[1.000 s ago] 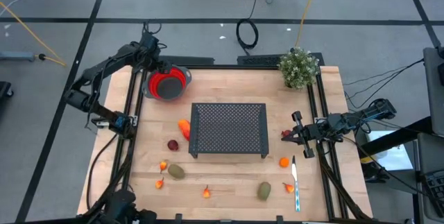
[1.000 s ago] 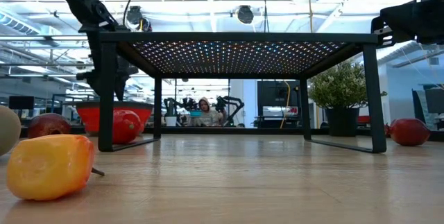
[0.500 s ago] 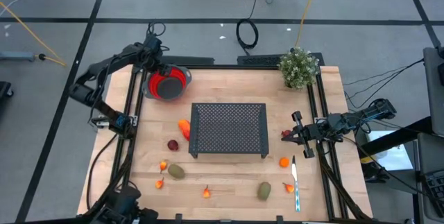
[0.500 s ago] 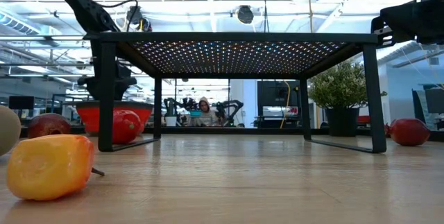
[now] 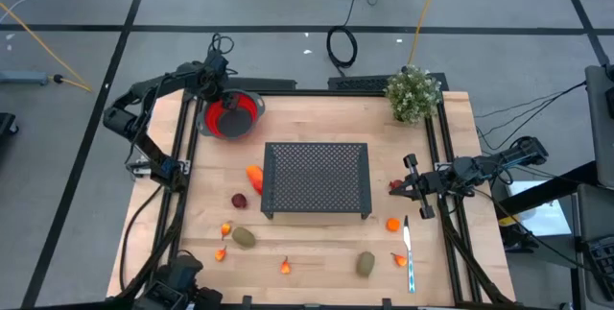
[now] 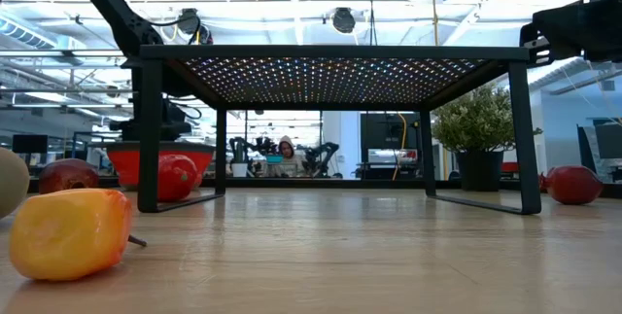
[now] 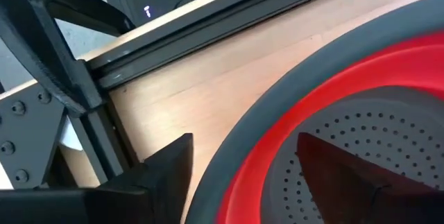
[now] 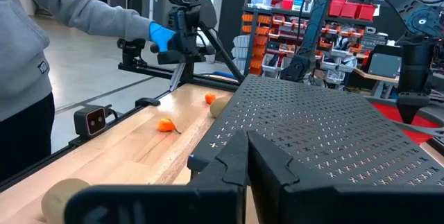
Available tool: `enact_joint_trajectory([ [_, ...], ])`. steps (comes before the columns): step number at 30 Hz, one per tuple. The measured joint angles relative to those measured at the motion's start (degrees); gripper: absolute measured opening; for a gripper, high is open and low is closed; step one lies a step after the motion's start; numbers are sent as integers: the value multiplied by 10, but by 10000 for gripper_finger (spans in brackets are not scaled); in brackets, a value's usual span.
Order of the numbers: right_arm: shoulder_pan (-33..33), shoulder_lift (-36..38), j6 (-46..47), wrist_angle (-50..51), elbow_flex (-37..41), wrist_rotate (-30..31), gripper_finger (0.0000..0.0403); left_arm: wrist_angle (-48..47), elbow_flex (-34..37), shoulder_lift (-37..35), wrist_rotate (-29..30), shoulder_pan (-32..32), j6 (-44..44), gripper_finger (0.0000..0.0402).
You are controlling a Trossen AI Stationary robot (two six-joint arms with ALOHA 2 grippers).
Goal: Pick & Place Fruit
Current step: Put the red strainer bowl on the shelf
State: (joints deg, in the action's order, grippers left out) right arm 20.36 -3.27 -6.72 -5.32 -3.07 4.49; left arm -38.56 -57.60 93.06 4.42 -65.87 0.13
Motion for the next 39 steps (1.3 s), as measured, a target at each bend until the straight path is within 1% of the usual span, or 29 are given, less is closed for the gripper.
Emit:
enact_joint_trajectory([
  [4, 0, 0, 0, 0, 0, 1, 0, 5, 0, 0, 3, 0, -2, 189],
  [13, 0, 0, 0, 0, 0, 2, 0, 0, 0, -2, -6, 0, -1, 38],
  [15, 0, 0, 0, 0, 0, 2, 0, -4, 0, -2, -9, 0, 3, 15],
  [20, 0, 0, 0, 0, 0, 2, 0, -3, 0, -2, -9, 0, -4, 19],
  [23, 0, 0, 0, 0, 0, 2, 0, -12, 0, -4, -9, -1, -13, 9],
  [26, 0, 0, 0, 0, 0, 2, 0, -29, 0, -20, -13, -3, -35, 10],
  [29, 0, 0, 0, 0, 0, 2, 0, -39, 0, -48, -16, -3, -56, 6],
  [33, 0, 0, 0, 0, 0, 2, 0, -25, 0, -100, -12, -4, -78, 5],
  [39, 0, 0, 0, 0, 0, 2, 0, 4, 0, -176, -47, -4, -124, 2],
])
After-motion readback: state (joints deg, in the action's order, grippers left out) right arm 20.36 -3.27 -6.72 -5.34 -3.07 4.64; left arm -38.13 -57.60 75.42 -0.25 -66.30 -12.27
